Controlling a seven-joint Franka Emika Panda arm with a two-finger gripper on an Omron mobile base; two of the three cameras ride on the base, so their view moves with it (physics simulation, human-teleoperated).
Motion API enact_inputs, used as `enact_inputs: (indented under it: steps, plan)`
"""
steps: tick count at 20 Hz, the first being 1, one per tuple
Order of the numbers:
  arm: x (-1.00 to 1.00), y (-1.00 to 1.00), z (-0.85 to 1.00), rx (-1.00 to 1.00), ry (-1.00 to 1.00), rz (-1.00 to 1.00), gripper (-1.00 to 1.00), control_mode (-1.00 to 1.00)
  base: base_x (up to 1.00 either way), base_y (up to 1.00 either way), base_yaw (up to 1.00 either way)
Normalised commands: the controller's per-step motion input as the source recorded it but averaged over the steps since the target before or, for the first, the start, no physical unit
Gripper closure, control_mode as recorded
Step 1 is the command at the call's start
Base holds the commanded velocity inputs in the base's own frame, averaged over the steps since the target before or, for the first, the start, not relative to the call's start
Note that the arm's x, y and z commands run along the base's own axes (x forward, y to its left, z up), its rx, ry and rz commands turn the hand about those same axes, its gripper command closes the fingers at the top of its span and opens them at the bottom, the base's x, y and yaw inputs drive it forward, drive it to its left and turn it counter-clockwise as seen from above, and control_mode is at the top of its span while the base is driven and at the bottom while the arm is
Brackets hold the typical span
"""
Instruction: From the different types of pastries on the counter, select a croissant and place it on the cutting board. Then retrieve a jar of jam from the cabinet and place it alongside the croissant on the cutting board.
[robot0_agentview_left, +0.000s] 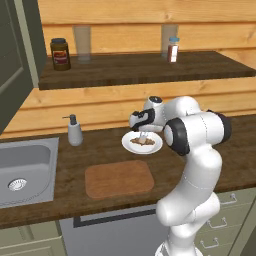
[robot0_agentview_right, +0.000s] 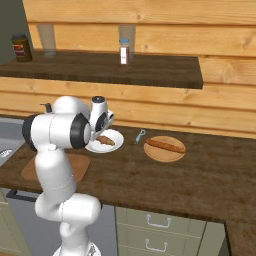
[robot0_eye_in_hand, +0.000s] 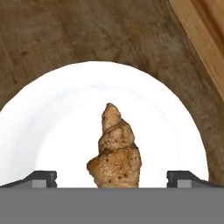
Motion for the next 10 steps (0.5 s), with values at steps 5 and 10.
enact_inputs:
  steps: [5,10]
  plan:
    - [0.07,0.00,-0.29,0.00,0.00,0.00,-1.00,-1.00,0.00,0.00,0.00]
    - [0.06,0.01,-0.33,0.00,0.00,0.00,-1.00,-1.00,0.00,0.00,0.00]
